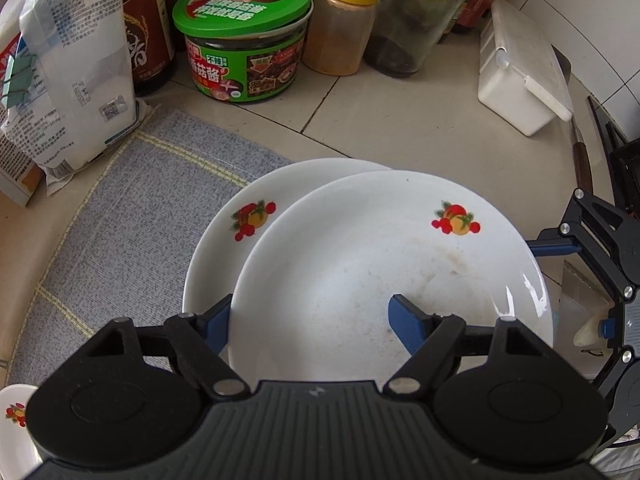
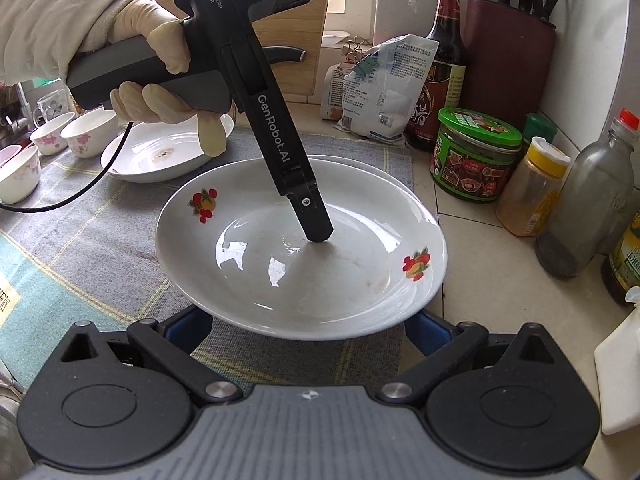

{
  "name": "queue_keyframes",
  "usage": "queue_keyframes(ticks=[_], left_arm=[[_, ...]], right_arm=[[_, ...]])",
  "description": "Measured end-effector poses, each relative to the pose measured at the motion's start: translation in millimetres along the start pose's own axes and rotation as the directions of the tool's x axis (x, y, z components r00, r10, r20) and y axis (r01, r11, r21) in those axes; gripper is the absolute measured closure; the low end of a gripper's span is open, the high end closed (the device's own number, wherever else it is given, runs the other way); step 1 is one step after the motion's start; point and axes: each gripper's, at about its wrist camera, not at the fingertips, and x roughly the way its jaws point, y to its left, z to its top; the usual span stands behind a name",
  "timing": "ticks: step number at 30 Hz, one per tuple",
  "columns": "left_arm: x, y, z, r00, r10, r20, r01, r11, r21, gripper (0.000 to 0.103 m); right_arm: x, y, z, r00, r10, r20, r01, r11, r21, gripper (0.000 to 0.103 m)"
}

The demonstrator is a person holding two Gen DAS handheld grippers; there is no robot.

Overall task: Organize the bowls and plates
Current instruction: 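Lower the held plate with the left tool onto the other white plate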

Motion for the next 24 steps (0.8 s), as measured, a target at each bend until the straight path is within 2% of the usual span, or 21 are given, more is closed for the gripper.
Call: queue_keyframes(ticks=[24], left_arm=[[1,-14,0,0.993,0.118,0.008,-0.119,0.987,0.105,0.023]], right_arm=[[-3,3,1,1.000,-0.007,0.014,0.007,1.000,0.000,0.000]])
